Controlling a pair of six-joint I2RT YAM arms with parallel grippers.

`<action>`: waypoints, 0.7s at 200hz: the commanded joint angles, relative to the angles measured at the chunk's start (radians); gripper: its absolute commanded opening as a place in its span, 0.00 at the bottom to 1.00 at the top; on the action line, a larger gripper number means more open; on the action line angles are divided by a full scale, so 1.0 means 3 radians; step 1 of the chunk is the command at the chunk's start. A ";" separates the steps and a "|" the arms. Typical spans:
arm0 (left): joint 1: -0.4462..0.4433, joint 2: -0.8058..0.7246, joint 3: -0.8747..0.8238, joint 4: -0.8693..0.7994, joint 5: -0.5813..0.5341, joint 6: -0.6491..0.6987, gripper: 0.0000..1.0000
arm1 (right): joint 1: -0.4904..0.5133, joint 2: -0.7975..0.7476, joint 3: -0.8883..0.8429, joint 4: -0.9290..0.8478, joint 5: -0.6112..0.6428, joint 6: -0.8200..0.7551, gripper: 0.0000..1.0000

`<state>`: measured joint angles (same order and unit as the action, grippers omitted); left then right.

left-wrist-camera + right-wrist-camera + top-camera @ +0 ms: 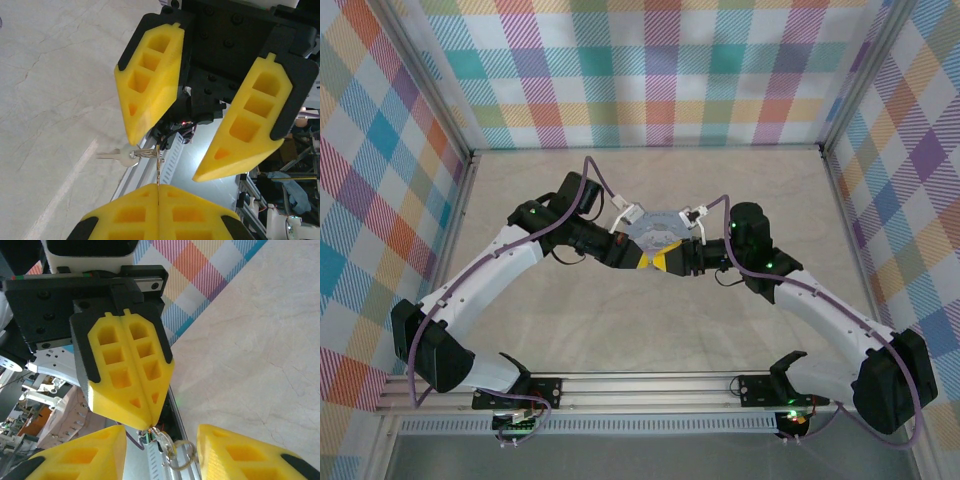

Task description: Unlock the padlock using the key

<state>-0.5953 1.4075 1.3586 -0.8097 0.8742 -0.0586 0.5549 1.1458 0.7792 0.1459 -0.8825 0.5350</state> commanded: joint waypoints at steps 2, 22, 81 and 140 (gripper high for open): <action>-0.0041 -0.0007 0.0093 0.0035 0.0047 0.0026 0.00 | 0.0049 0.0030 0.0162 -0.0136 -0.0116 -0.0180 0.40; -0.0041 -0.0008 0.0088 0.0040 0.0047 0.0025 0.00 | 0.0055 0.0046 0.0194 -0.0195 -0.0136 -0.0208 0.37; -0.0041 -0.0018 0.0088 0.0031 0.0044 0.0042 0.00 | 0.0058 0.0017 0.0221 -0.0373 -0.0130 -0.0321 0.18; -0.0041 -0.0045 0.0083 0.0072 0.0038 0.0040 0.00 | 0.0058 -0.0005 0.0223 -0.0394 -0.0135 -0.0377 0.00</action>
<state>-0.5953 1.4075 1.3582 -0.8146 0.8719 -0.0582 0.5632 1.1511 0.8135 0.0288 -0.8925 0.4545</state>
